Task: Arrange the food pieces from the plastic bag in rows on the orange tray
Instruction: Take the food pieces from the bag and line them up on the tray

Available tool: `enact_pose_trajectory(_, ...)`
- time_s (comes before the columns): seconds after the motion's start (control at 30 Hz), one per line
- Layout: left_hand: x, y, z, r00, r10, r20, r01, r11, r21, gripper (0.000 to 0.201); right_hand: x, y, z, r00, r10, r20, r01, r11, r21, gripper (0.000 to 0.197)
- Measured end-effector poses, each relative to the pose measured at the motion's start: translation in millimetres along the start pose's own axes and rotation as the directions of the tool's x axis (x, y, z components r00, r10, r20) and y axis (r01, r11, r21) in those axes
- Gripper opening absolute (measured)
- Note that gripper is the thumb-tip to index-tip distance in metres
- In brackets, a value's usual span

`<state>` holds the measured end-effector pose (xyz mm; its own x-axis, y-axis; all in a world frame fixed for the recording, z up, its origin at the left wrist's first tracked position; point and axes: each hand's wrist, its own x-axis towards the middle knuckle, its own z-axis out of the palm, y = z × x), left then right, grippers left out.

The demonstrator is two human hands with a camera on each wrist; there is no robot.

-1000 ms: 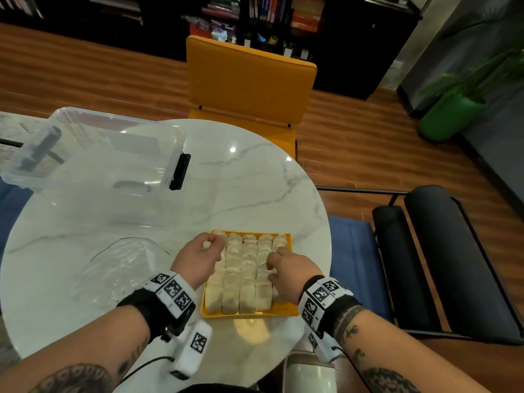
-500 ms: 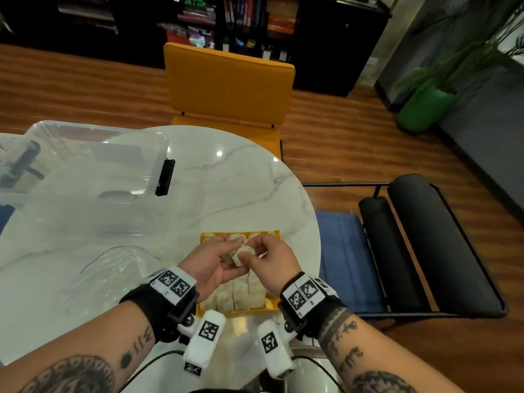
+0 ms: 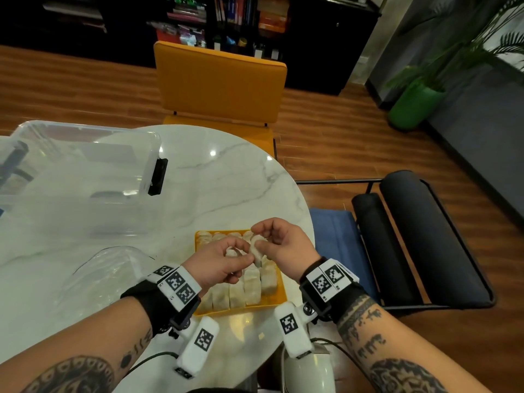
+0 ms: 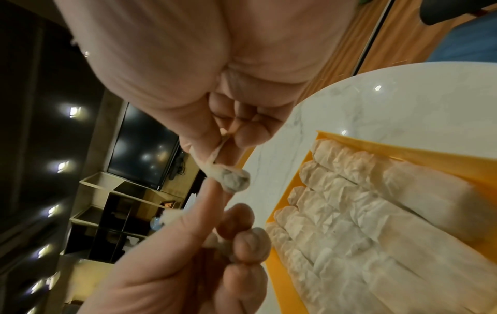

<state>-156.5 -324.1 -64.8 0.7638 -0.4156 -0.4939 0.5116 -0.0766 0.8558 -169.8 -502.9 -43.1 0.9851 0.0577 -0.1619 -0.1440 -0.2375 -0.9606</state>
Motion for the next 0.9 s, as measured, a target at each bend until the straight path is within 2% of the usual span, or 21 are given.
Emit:
enact_pose_trajectory(0.1,-2.0,-0.5,-0.7,0.999,0.053,-0.002,-0.053,0.992,0.116,0.029,0.1,-2.7,-5.1,0.997,0.029,0.077,-0.032,0.999,0.030,0.029)
enact_pose_trajectory(0.17,-3.0,-0.4,0.4,0.996,0.087,0.007,-0.086,0.971,0.221,0.013,-0.4,-3.2,-6.5,0.993,0.031,0.112,-0.032,0.999,0.007,0.029)
enact_pose_trajectory(0.2,-2.7,-1.1,0.5,0.994,0.109,0.004,-0.106,0.958,0.266,0.012,-0.7,-3.5,-7.0,0.993,0.023,0.112,-0.022,1.000,-0.012,0.028)
enact_pose_trajectory(0.33,-1.0,-3.5,-0.9,0.985,0.162,-0.052,-0.133,0.923,0.360,0.016,0.2,-2.1,-10.2,0.990,0.044,0.131,-0.021,0.985,-0.170,0.028)
enact_pose_trajectory(0.4,-1.1,-5.3,-2.3,0.983,0.163,-0.084,-0.114,0.903,0.414,0.013,1.3,0.1,-10.1,0.982,0.080,0.168,-0.036,0.967,-0.254,0.018)
enact_pose_trajectory(0.47,0.2,-9.1,-6.7,0.975,0.167,-0.146,-0.075,0.869,0.490,0.014,4.2,3.3,-12.5,0.986,0.078,0.147,-0.017,0.927,-0.376,0.014)
enact_pose_trajectory(0.57,3.9,-18.8,-20.6,0.936,0.179,-0.303,0.014,0.841,0.540,0.018,7.4,7.0,-21.0,0.988,0.118,0.103,-0.037,0.816,-0.576,0.011)
enact_pose_trajectory(0.63,3.7,-24.7,-31.6,0.895,0.159,-0.417,0.096,0.843,0.529,0.025,7.0,11.1,-24.1,0.964,0.220,0.152,-0.043,0.687,-0.726,0.007)
enact_pose_trajectory(0.67,3.0,-27.7,-36.6,0.880,0.134,-0.455,0.139,0.844,0.519,0.031,6.5,14.4,-24.0,0.942,0.279,0.188,-0.026,0.616,-0.787,0.011)
enact_pose_trajectory(0.8,-0.1,-39.5,-47.5,0.851,0.087,-0.517,0.280,0.757,0.590,0.051,4.8,26.1,-17.0,0.844,0.441,0.304,0.073,0.467,-0.881,0.021)
enact_pose_trajectory(0.9,1.3,-46.6,-49.7,0.864,0.109,-0.491,0.294,0.682,0.669,0.057,6.0,32.4,-8.4,0.789,0.518,0.330,0.146,0.365,-0.920,0.019)
